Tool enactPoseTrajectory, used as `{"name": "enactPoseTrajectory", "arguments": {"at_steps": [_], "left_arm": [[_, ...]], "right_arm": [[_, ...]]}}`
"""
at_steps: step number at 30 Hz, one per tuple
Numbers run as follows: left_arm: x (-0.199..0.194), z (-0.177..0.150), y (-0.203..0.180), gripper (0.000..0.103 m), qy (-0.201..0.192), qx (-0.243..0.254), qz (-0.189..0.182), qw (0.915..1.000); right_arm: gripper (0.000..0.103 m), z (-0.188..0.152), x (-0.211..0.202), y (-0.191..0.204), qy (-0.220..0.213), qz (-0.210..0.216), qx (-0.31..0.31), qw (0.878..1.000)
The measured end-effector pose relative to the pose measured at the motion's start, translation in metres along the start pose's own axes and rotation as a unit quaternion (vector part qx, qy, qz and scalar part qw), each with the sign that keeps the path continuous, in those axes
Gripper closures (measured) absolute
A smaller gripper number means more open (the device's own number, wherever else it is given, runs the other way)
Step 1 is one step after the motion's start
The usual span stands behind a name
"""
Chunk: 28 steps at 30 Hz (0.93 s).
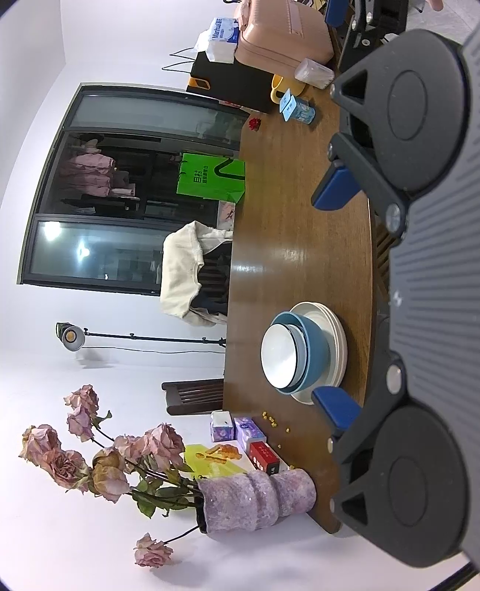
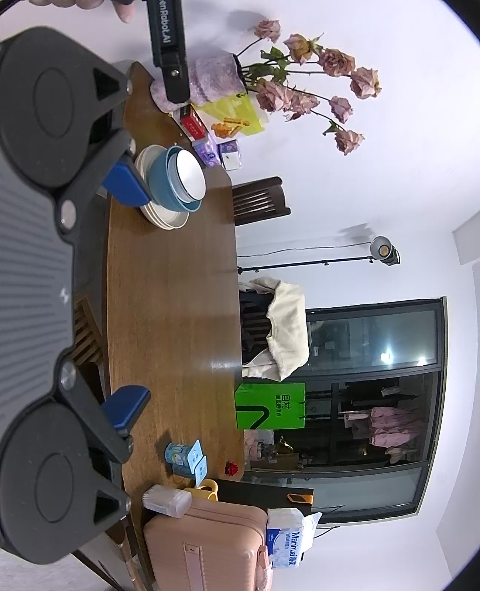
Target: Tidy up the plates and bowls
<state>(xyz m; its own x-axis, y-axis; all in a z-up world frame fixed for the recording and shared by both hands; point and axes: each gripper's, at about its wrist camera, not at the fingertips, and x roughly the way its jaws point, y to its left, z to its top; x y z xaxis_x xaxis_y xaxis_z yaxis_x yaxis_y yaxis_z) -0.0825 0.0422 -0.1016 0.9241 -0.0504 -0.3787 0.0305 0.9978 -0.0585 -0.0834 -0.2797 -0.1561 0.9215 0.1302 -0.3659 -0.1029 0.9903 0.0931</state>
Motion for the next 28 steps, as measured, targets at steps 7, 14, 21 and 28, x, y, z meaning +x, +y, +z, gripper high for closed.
{"name": "enactPoseTrajectory", "arguments": {"at_steps": [7, 14, 21, 28], "left_arm": [[-0.0017, 0.0014, -0.0021, 0.000, -0.005, 0.002, 0.002, 1.0000], [-0.0026, 0.0013, -0.0023, 0.000, -0.009, 0.004, 0.003, 1.0000], [-0.0027, 0.0020, -0.0014, 0.000, -0.010, 0.007, -0.005, 0.9999], [0.0046, 0.0039, 0.0005, 0.000, 0.002, 0.004, -0.011, 0.9999]], "right_arm": [[0.000, -0.0002, -0.0007, 0.0006, -0.001, 0.000, 0.000, 1.000], [0.000, -0.0004, -0.0008, 0.0009, -0.001, 0.000, 0.000, 1.000], [0.000, 0.0016, -0.0004, 0.0015, 0.001, 0.000, -0.001, 1.000], [0.000, 0.0040, 0.0034, 0.0003, 0.005, 0.000, -0.002, 1.000]]}}
